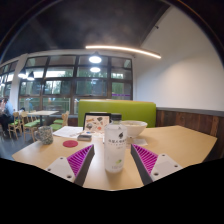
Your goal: Pour water
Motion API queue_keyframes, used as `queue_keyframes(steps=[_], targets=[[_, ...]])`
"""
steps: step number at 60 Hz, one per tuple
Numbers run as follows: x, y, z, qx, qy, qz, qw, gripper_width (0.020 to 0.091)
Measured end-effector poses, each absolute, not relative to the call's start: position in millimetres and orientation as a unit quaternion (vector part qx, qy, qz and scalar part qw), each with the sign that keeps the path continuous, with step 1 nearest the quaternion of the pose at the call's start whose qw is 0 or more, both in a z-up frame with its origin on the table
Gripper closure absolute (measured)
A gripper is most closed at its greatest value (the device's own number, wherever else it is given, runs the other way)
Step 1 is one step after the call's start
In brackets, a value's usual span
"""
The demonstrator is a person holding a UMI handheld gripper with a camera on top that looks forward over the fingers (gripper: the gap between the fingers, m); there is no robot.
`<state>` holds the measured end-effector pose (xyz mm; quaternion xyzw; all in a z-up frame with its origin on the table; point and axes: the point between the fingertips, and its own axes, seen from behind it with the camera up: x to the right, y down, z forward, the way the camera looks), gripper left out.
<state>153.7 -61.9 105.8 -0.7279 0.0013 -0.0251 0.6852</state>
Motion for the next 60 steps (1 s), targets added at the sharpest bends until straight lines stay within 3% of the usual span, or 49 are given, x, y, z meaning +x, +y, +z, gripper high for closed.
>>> queue_keyframes(steps=[13, 14, 17, 19, 20, 21, 30, 39, 43, 55, 60], targets=[[178, 40, 95, -0.731, 0.012, -0.029, 0.682, 0.029], [177, 39, 95, -0.732, 0.013, -0.031, 0.68, 0.0303], [175, 53, 87, -0.735, 0.011, -0.03, 0.678, 0.0537], [178, 57, 89, -0.728, 0.018, -0.03, 0.685, 0.0545], [179, 58, 91, -0.725, 0.024, -0.03, 0.688, 0.051], [180, 60, 92, -0.722, 0.032, -0.025, 0.691, 0.057], [177, 62, 90, -0.722, 0.039, -0.018, 0.691, 0.0688], [165, 68, 93, -0.73, 0.006, -0.063, 0.68, 0.069], [147, 70, 116, -0.718, -0.031, -0.11, 0.686, 0.0688], [32, 99, 229, -0.636, -0.221, -0.27, 0.689, 0.0691], [-18, 120, 252, -0.578, -0.326, -0.359, 0.657, 0.0689]])
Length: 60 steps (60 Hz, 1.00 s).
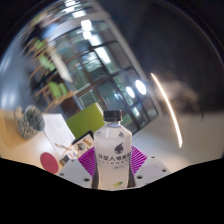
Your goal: Pour water
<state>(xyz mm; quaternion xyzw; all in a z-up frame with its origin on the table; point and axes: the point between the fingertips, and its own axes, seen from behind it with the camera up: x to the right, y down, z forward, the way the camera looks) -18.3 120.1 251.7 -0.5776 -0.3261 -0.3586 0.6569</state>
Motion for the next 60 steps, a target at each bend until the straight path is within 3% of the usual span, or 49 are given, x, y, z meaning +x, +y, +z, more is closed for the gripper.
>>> queue_keyframes(steps=[10, 20, 21, 33, 40, 45, 50, 54, 60], targets=[[-105, 130, 218, -0.38, -0.549, -0.567, 0.483, 0.069], [-106, 131, 175, -0.249, -0.643, -0.635, 0.349, 0.0689], [-118, 127, 187, -0.244, -0.646, -0.638, 0.34, 0.0689], [-99, 106, 192, -0.245, -0.646, -0.645, 0.326, 0.0689], [-97, 84, 222, -0.28, -0.612, -0.628, 0.391, 0.0689], [-80, 70, 260, -0.404, -0.508, -0.549, 0.527, 0.0686], [-52, 44, 295, -0.547, -0.301, -0.368, 0.69, 0.0687], [-33, 27, 290, -0.623, -0.147, -0.183, 0.746, 0.0687], [-20, 26, 246, -0.68, -0.001, 0.022, 0.733, 0.0687]])
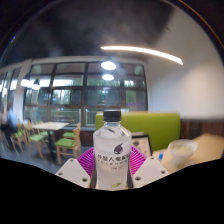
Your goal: Pour water
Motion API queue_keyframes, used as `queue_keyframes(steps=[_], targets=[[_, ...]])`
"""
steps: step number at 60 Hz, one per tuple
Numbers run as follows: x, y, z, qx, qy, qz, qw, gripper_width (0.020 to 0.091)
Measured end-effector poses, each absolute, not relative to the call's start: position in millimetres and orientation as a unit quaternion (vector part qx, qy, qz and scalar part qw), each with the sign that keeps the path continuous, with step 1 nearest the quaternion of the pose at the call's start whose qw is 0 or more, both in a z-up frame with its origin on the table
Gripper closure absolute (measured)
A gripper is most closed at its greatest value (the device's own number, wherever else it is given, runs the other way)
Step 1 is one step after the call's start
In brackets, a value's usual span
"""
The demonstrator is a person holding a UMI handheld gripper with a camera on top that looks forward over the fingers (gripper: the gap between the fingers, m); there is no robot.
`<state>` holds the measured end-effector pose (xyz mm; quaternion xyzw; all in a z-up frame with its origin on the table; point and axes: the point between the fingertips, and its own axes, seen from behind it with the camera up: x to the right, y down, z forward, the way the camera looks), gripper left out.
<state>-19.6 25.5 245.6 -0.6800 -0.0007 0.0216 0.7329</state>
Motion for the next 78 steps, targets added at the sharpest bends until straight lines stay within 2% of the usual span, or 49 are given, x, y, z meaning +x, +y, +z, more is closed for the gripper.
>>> queue_keyframes(steps=[4, 9, 13, 20, 33, 44, 46, 51, 68, 78], targets=[[-14, 15, 211, -0.704, 0.037, 0.077, 0.705, 0.0687], [-6, 7, 174, -0.721, 0.03, 0.073, 0.689, 0.0687], [5, -12, 161, -0.723, 0.01, 0.042, 0.689, 0.0687], [2, -38, 150, -0.727, -0.01, 0.068, 0.683, 0.0682], [30, -91, 160, -0.713, -0.027, 0.054, 0.699, 0.0659], [62, -140, 169, -0.707, -0.018, 0.055, 0.705, 0.052], [70, -148, 171, -0.707, -0.015, 0.053, 0.705, 0.0467], [79, -173, 173, -0.707, -0.022, 0.059, 0.705, 0.0253], [138, -276, 191, -0.708, -0.016, 0.057, 0.704, 0.026], [171, -378, 198, -0.728, -0.01, 0.095, 0.679, 0.0282]])
